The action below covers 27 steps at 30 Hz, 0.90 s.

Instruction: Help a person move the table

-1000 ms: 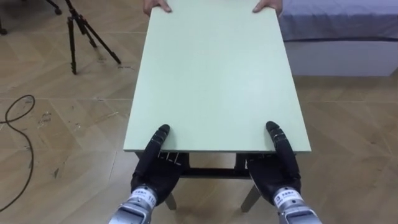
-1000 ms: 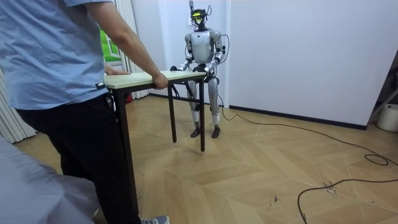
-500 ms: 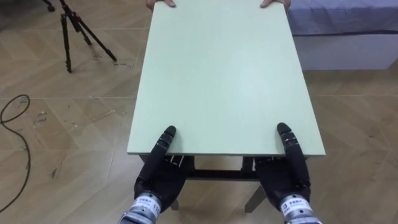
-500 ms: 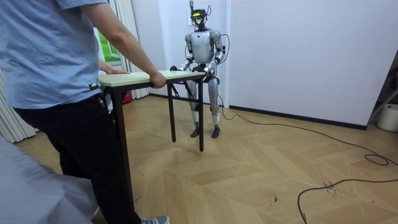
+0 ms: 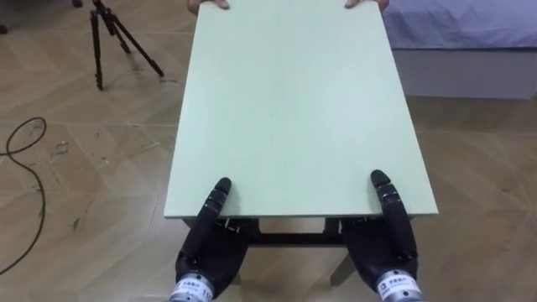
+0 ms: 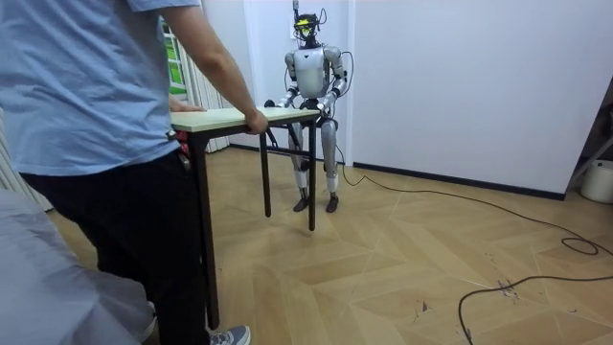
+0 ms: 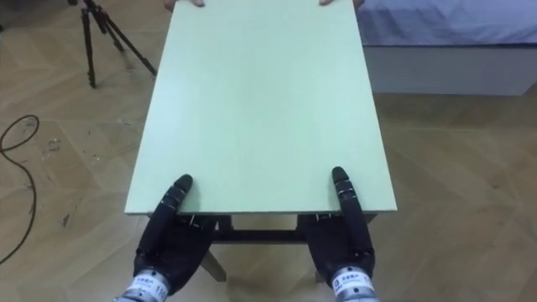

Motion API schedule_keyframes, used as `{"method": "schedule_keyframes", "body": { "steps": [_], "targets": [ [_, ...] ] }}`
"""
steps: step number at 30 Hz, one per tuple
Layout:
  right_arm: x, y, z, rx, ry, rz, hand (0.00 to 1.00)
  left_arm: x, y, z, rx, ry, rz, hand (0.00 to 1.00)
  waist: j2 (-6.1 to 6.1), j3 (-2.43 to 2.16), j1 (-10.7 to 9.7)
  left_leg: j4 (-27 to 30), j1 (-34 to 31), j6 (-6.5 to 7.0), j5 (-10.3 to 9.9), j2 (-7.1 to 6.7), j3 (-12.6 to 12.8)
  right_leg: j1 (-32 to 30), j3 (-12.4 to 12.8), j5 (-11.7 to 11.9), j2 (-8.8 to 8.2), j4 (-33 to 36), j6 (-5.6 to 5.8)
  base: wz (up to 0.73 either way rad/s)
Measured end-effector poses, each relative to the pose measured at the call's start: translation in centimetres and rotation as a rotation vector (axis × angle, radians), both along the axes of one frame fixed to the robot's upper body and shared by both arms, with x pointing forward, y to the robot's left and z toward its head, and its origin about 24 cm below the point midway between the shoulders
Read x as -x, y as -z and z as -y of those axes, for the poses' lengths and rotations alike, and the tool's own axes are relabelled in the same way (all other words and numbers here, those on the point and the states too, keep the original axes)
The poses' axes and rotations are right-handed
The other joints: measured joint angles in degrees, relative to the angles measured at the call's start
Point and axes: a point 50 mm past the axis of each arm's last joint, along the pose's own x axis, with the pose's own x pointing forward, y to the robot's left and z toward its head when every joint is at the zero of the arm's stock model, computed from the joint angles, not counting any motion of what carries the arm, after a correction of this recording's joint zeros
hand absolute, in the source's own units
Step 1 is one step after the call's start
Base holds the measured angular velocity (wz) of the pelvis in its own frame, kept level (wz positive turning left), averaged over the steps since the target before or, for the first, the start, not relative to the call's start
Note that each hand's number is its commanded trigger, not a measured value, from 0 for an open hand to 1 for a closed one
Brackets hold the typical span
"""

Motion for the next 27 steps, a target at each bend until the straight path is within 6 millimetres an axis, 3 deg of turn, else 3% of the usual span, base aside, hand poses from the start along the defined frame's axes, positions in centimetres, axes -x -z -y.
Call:
{"method": "schedule_keyframes", "body": {
  "steps": [3, 6, 8, 10, 13, 16, 18, 19, 21, 27],
  "targets": [
    [0.04, 0.14, -0.02, 0.0, 0.001, -0.005, 1.0, 0.15, 0.05, 0.17, 0.008, -0.005, 0.0, 1.0, -1.02, -0.03, 1.0, 10.4, -4.9, -0.86, -0.5, 0.36, 0.0, -1.5, -0.1, -1.2, -0.47, 3.0, -0.9, -0.04],
    [0.19, 0.27, -0.09, 0.01, -0.008, -0.011, 1.0, 0.42, 0.17, 0.28, 0.006, -0.007, -0.005, 1.0, -0.72, 0.0, 1.5, 20.8, -10.3, -1.23, -0.3, 2.12, -0.1, -1.7, -0.8, -1.7, 0.54, 2.7, -2.2, 0.0],
    [0.27, 0.34, -0.18, 0.009, -0.008, -0.014, 1.0, 0.5, 0.22, 0.06, 0.005, -0.014, -0.005, 1.0, -0.32, 0.07, 1.4, 24.7, -11.6, -2.65, -1.0, 3.82, 0.0, -2.0, -2.9, -2.4, 0.85, 3.1, -3.42, 0.02],
    [0.39, 0.47, -0.06, 0.018, -0.02, -0.022, 1.0, 1.0, 0.49, -0.01, 0.009, -0.021, -0.022, 1.0, 1.33, 0.17, 1.3, 32.3, -11.0, -4.18, -2.1, 6.28, 0.8, -1.8, -8.5, -3.3, 1.02, 4.9, -4.49, -0.12],
    [0.34, 0.37, 0.13, 0.026, -0.028, -0.013, 1.0, 1.01, 0.49, 0.01, 0.014, -0.017, -0.021, 1.0, 2.72, 0.45, -0.7, 32.0, -8.6, -5.46, -3.8, 7.06, 0.7, -2.6, -12.1, -3.0, 0.87, 5.4, -4.88, 0.17],
    [0.18, 0.2, 0.28, 0.031, -0.026, -0.002, 1.0, 0.74, 0.35, 0.08, 0.02, -0.011, -0.013, 1.0, 3.52, 0.55, -2.4, 21.9, -4.9, -4.92, -8.8, 6.69, 0.8, -4.5, -13.4, -1.7, 0.58, 6.0, -4.84, 0.21],
    [0.05, 0.11, 0.28, 0.028, -0.022, 0.004, 1.0, 0.45, 0.2, 0.11, 0.017, -0.006, -0.004, 1.0, 3.66, 0.64, -3.8, 16.5, -4.4, -4.03, -9.6, 5.91, 1.0, -5.8, -14.2, -0.6, -0.12, 5.8, -4.51, 0.23],
    [0.01, 0.02, 0.36, 0.029, -0.013, 0.011, 1.0, 0.22, 0.08, 0.2, 0.015, 0.0, 0.002, 1.0, 3.7, 0.67, -4.5, 13.7, -4.8, -3.27, -9.6, 5.26, 2.0, -6.9, -14.4, 0.4, -0.84, 5.6, -4.21, 0.28],
    [-0.08, -0.04, 0.39, 0.031, -0.012, 0.017, 1.0, 0.09, 0.02, 0.23, 0.017, 0.001, 0.005, 1.0, 3.68, 0.67, -4.8, 11.7, -5.5, -0.37, -8.5, 3.93, 3.6, -8.4, -14.2, 1.9, -2.13, 5.1, -3.82, 0.02],
    [0.07, 0.2, 0.48, 0.035, -0.016, 0.014, 1.0, 0.12, 0.41, 0.16, 0.025, 0.007, -0.015, 1.0, 3.39, 0.74, -4.5, 9.6, -6.4, 2.97, -4.8, -0.73, 6.2, -11.0, -11.1, 7.6, -5.58, 3.7, -2.91, -0.13]
  ]
}}
